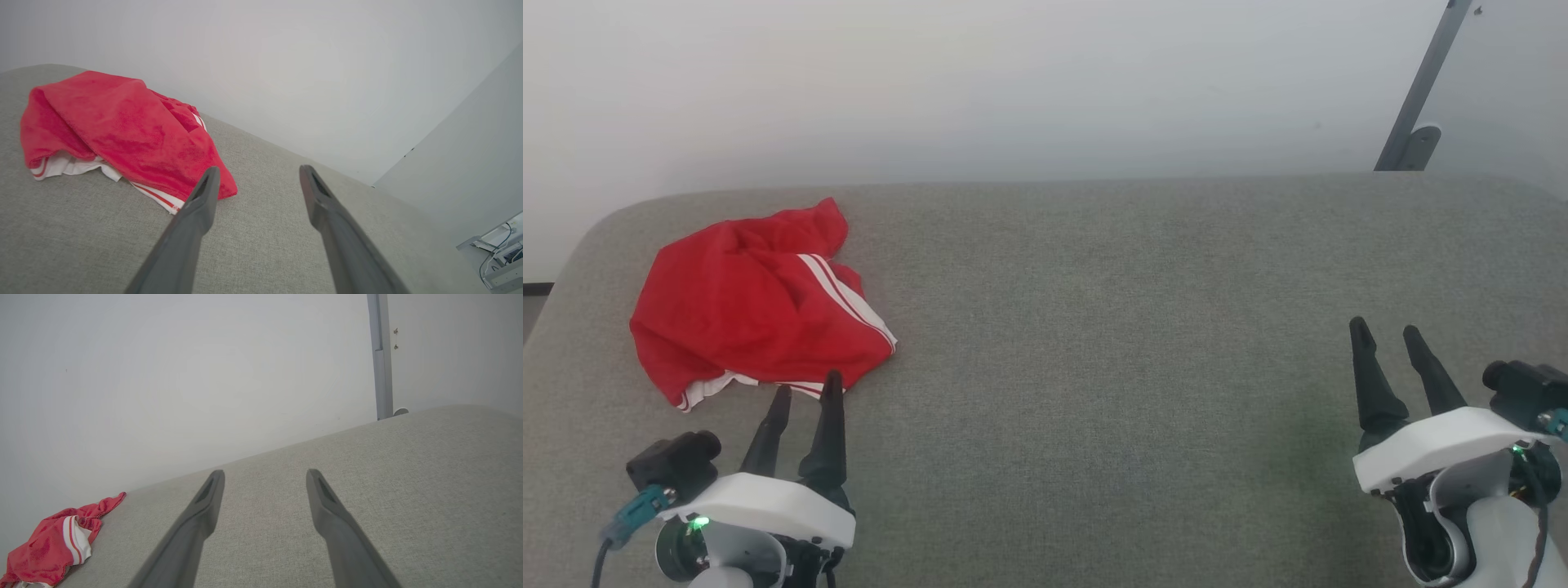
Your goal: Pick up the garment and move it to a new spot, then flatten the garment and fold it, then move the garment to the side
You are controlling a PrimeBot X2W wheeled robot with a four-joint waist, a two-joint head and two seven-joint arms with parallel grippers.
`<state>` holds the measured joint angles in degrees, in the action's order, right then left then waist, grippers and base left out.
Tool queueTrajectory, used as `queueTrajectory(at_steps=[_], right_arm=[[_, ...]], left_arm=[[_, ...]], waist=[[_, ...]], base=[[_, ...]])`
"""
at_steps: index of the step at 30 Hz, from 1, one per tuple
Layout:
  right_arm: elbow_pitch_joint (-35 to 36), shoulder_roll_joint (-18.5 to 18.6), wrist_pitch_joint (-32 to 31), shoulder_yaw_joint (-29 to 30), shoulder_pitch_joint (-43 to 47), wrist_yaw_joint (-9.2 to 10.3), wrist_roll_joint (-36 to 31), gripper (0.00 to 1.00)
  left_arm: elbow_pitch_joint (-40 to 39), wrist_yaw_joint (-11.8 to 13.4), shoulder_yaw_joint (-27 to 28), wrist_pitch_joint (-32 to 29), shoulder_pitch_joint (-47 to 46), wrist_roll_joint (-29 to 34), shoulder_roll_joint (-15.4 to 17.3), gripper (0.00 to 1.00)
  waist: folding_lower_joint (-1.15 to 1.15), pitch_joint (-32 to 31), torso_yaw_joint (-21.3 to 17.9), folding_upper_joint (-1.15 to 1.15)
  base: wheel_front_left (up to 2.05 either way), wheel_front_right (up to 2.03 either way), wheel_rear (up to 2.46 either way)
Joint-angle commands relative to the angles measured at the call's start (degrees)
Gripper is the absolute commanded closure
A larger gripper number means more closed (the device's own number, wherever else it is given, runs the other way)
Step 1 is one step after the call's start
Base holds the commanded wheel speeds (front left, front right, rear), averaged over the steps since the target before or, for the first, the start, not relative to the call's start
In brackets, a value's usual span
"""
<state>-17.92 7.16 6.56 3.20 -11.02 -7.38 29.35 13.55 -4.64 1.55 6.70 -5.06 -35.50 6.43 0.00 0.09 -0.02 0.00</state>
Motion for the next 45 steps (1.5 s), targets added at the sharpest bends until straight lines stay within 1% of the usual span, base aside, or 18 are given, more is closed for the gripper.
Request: queueTrajectory(at_steps=[1,2,17,22,40,45], right_arm=[[0.4,0.2,0.7,0.0,-1.6,-0.14,-1.9,0.00],[0.2,0.2,1.0,0.1,-1.6,-0.15,-3.4,0.00],[-0.7,0.3,3.3,1.3,-2.0,-0.15,-13.6,0.00],[-0.5,0.1,3.9,1.7,-2.1,-0.16,-16.6,0.00],[-2.1,0.6,6.1,2.8,-2.1,-0.16,-25.7,0.00],[-3.6,0.1,6.7,3.5,-2.3,-0.12,-26.3,0.00]], left_arm=[[-0.4,0.2,-0.2,0.6,-1.4,1.7,0.4,0.00],[-0.2,0.2,-0.4,0.9,-1.4,2.9,0.5,0.00],[0.8,0.5,-0.5,3.2,-0.8,11.7,1.2,0.00],[1.8,0.1,-0.1,3.8,-0.7,13.9,1.0,0.00],[3.3,-1.2,2.4,5.9,-0.6,21.5,0.4,0.00],[4.5,-1.7,2.7,6.5,-0.6,23.1,0.1,0.00]], waist=[[0.00,0.0,0.0,0.00],[0.00,0.0,-0.1,0.00],[0.00,-0.2,-0.5,0.00],[0.00,-0.3,-0.7,0.00],[0.00,-0.9,-1.1,0.00],[0.00,-0.9,-1.4,0.00]], base=[[0.00,0.00,0.00],[0.00,0.00,0.00],[0.00,0.00,0.00],[0.00,0.00,0.00],[0.00,0.00,0.00],[0.00,0.00,0.00]])
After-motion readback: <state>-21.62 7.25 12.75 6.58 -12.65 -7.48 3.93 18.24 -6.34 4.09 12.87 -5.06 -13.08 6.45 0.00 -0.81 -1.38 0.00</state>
